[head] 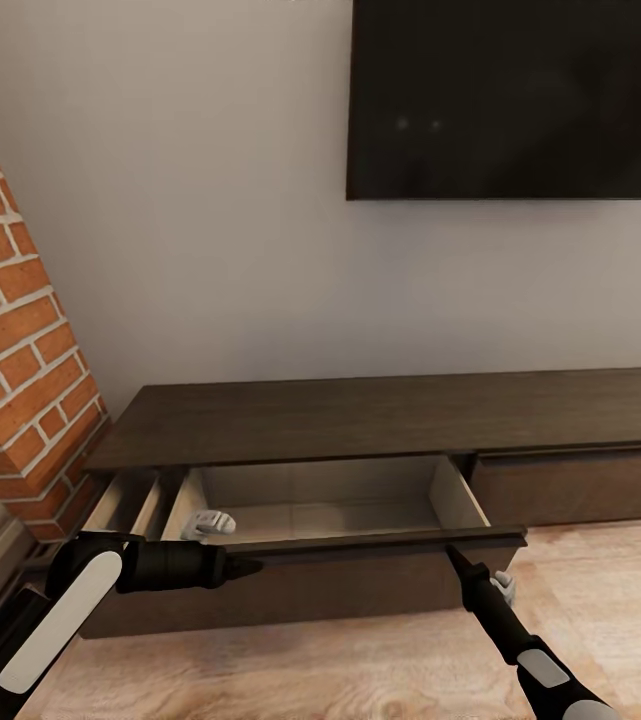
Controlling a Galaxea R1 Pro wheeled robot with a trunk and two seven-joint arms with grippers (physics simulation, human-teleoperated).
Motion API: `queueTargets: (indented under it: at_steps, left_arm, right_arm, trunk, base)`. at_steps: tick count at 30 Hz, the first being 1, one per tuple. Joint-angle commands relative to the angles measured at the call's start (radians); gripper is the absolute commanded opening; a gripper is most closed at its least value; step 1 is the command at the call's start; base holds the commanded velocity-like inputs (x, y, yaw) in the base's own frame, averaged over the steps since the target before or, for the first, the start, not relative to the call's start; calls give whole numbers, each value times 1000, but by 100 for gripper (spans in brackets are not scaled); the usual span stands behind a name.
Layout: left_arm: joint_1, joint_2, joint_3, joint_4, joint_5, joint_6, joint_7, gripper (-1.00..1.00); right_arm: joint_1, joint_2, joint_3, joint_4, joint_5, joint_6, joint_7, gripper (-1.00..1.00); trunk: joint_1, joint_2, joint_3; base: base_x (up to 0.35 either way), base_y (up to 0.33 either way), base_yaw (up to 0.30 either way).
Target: Place each of the two pumpkins and all three candles from the living room inside a cabinet in the living room (use any cabinet), then make sure every cabinet is closed, and position the cauldron so it is next to a table in the living room.
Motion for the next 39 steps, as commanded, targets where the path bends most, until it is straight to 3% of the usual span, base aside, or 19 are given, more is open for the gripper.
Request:
queueTargets:
  at_steps: [1,39]
  left_arm:
    - [-1,0,-1,0,-11,2,-10,100]
    - [-1,0,-1,0,-11,2,-10,100]
  right_arm:
    - [-1,0,31,1,-13,19,23,-100]
    - [-1,2,31,4,-13,21,20,-100]
  trunk:
    - [-1,-1,-1]
    - [-1,-1,-1]
  base:
    - [-68,0,0]
    - [-67,0,0]
